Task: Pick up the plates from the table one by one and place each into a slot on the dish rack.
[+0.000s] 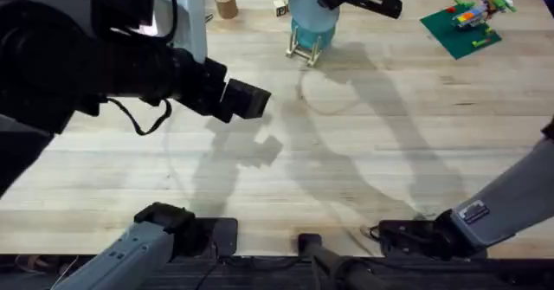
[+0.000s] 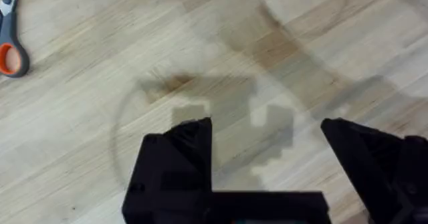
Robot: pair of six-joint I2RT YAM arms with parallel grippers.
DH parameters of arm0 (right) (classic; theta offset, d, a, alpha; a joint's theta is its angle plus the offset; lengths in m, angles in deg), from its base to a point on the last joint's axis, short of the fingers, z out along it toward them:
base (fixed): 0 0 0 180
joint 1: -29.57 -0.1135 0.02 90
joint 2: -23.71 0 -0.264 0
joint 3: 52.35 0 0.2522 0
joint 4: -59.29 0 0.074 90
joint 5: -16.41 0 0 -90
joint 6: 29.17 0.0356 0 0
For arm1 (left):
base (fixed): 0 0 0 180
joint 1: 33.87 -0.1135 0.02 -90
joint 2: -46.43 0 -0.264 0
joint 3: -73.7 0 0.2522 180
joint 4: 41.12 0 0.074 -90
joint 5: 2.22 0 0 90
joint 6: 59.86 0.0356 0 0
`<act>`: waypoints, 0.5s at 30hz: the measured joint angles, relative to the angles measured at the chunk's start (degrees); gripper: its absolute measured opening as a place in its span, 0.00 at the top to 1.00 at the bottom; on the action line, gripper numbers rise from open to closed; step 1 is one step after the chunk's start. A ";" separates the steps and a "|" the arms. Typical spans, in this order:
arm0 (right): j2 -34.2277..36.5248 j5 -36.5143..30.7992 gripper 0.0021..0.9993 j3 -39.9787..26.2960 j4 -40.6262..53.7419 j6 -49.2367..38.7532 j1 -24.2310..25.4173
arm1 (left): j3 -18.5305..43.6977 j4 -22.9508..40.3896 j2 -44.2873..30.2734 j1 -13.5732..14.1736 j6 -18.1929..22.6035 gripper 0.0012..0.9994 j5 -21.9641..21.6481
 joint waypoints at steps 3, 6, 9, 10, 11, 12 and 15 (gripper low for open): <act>1.25 0.00 0.97 0.00 -0.02 0.00 -0.09 | 0.00 -0.02 0.00 0.00 0.00 0.00 0.02; 2.33 0.00 0.97 0.00 -0.10 0.00 -0.15 | 0.00 -0.02 0.01 0.00 0.00 0.01 0.01; 3.21 0.00 0.97 0.00 -0.27 0.00 -0.15 | 0.00 0.00 0.00 0.00 0.00 0.01 0.00; 3.44 0.00 0.97 0.00 -0.34 0.00 -0.15 | 0.00 -0.01 0.00 0.00 0.00 0.01 0.01; 3.59 0.00 0.97 0.00 -0.39 0.00 -0.17 | 0.00 0.00 0.00 0.00 0.00 0.01 0.00; 3.68 0.00 0.97 0.00 -0.44 0.00 -0.24 | 0.00 0.00 0.00 0.00 0.00 0.01 0.00; 3.79 0.00 0.97 0.00 -0.68 0.00 -0.26 | 0.00 0.00 0.00 0.00 0.00 0.01 0.00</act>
